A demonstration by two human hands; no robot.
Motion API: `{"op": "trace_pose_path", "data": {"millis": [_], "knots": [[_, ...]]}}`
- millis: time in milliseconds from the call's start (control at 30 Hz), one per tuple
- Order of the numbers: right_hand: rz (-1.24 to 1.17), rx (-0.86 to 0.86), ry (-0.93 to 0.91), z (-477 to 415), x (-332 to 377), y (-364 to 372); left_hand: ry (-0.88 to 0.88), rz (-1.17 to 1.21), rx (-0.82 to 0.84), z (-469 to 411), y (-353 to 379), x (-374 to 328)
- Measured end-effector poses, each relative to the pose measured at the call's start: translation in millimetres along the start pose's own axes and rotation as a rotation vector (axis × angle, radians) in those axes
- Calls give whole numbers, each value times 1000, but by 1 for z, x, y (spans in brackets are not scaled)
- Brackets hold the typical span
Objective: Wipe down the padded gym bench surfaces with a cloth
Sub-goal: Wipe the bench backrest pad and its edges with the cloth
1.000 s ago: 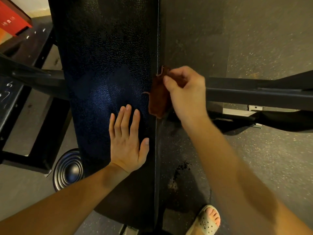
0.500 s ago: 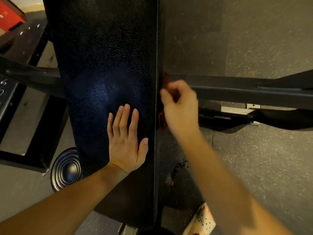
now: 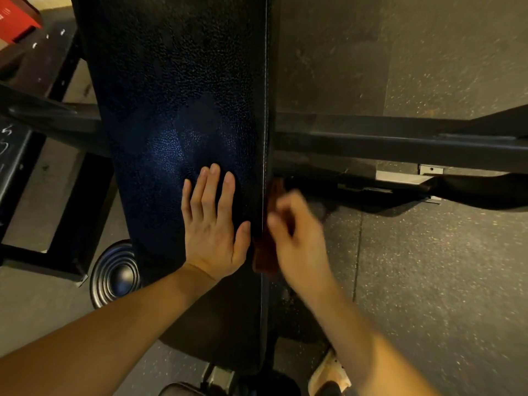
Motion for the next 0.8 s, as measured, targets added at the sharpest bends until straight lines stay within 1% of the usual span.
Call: {"op": "trace_pose_path", "data": {"millis": [67, 100, 133, 200, 233, 300, 333, 367, 400, 467, 500, 533, 600, 667, 700, 733, 767, 800], "knots": [[112, 187, 91, 43, -21, -9, 2, 0, -10, 1, 0, 0], [127, 203, 99, 42, -24, -10, 5, -1, -14, 0, 0, 0], [101, 162, 76, 29, -22, -7, 7, -1, -12, 0, 0, 0], [-12, -33, -6, -14, 3, -2, 6, 2, 4, 0, -1, 0], [-80, -123, -10, -35, 17, 1, 5, 4, 8, -1, -1, -1], [-184, -203, 3, -46, 26, 5, 3, 8, 13, -2, -2, -1], [-176, -184, 16, -34, 18, 8, 7, 5, 12, -1, -2, -1], [-168, -130, 58, -11, 4, 10, 10, -1, 7, -1, -1, -1], [-151, -58, 142, 18, -13, 10, 10, -4, 2, -1, -1, -1], [-27, 80, 262, 68, -33, 5, 9, 5, -6, 0, -1, -1], [31, 107, 274, 73, -36, 1, 11, 7, -10, 0, -1, -2], [20, 98, 279, 65, -35, 2, 11, 6, -11, -1, -1, -2], [-65, 5, 229, 27, -18, 4, 3, 5, 1, -1, -2, -3], [-88, -128, 109, -15, 7, 7, 0, 3, 9, -2, -4, -3], [-113, -186, 69, -23, 11, 10, -1, 4, 13, -2, -4, -3], [-131, -218, 66, -17, 10, 14, -2, 7, 18, -2, -4, -2], [-124, -211, 92, -1, -3, 16, -4, 7, 21, -1, -4, -2], [-107, -157, 177, 23, -18, 17, -4, 3, 24, -1, -5, -2]]}}
Point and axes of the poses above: each hand's wrist, its own z-axis away from the middle knuckle, its own y-axis out of the palm, x = y × z, the point moved 1 cm from there along -z, towards the middle knuckle, and after that the axes turned 14 degrees about -x, right-handed, at the moved point
